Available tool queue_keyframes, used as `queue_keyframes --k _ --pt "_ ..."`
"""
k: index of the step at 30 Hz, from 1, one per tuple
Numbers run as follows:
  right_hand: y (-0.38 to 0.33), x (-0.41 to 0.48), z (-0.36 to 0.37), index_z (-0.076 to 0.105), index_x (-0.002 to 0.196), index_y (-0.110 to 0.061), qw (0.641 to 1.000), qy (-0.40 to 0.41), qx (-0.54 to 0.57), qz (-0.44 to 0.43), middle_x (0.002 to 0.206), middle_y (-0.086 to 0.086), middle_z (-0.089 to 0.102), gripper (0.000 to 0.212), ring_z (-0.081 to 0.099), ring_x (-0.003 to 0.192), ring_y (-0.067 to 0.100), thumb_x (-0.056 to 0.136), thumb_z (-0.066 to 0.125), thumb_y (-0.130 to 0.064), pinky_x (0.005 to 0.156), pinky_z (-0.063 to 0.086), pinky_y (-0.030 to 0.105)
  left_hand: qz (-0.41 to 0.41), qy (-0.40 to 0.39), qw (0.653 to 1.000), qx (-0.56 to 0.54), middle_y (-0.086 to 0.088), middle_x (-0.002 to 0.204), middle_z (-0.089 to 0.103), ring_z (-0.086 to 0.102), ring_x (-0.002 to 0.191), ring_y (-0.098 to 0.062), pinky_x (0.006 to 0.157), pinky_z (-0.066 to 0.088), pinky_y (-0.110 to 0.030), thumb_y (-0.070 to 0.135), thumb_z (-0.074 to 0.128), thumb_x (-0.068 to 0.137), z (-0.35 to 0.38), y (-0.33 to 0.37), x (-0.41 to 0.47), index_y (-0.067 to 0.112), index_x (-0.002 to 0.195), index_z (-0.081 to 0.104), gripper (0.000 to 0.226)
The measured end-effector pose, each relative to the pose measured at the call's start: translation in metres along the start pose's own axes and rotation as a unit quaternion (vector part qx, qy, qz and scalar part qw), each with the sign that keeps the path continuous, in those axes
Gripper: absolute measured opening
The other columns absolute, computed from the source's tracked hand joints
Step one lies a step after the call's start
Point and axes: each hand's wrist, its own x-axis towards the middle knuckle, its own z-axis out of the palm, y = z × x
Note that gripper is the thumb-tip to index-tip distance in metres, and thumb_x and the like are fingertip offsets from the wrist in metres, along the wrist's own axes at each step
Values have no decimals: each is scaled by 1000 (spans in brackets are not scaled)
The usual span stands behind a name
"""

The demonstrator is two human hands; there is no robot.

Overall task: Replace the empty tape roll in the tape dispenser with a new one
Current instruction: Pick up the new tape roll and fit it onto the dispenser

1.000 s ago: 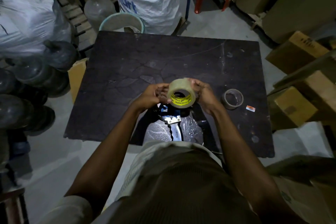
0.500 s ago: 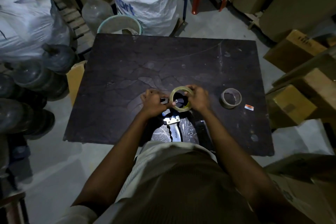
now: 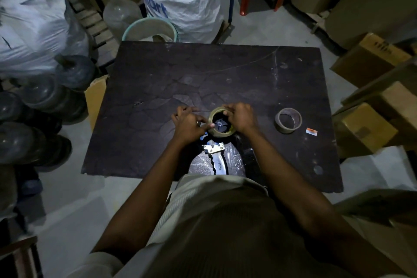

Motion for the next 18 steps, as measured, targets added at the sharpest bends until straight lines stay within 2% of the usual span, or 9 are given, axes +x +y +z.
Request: queue_keyframes --k 4,8,11,14,18 --pt "-12 5 1 71 125 -19 996 -17 -89 -9 118 19 72 30 67 109 37 96 64 -22 87 54 41 -5 -22 997 72 -1 147 49 25 139 -31 109 20 -50 74 61 78 -1 -2 5 35 105 78 50" --pt "-20 8 0 72 115 -7 988 -14 -154 -11 114 22 70 24 65 110 40 95 62 -15 89 50 42 -40 -10 991 130 -6 150 44 22 142 -35 114 16 -58 83 62 67 -6 1 8 34 103 78 63" --pt "-19 11 2 70 117 -4 986 -16 -164 -6 116 23 69 25 64 112 40 97 61 -13 89 50 42 -69 19 992 108 -13 150 41 23 142 -36 114 14 -60 81 70 60 -9 2 10 25 116 67 79" --pt "-16 13 10 68 117 0 986 -22 -166 -1 119 26 67 25 63 114 42 99 58 -14 91 50 43 -88 1 988 123 -16 150 40 24 142 -38 115 14 -63 79 75 56 -7 3 14 21 134 50 99" --pt "0 16 31 72 119 -7 990 -46 -136 10 113 25 71 27 67 105 39 97 58 -14 90 52 42 -93 -24 987 130 -15 148 44 26 142 -37 116 15 -62 74 78 58 6 4 15 24 140 46 101"
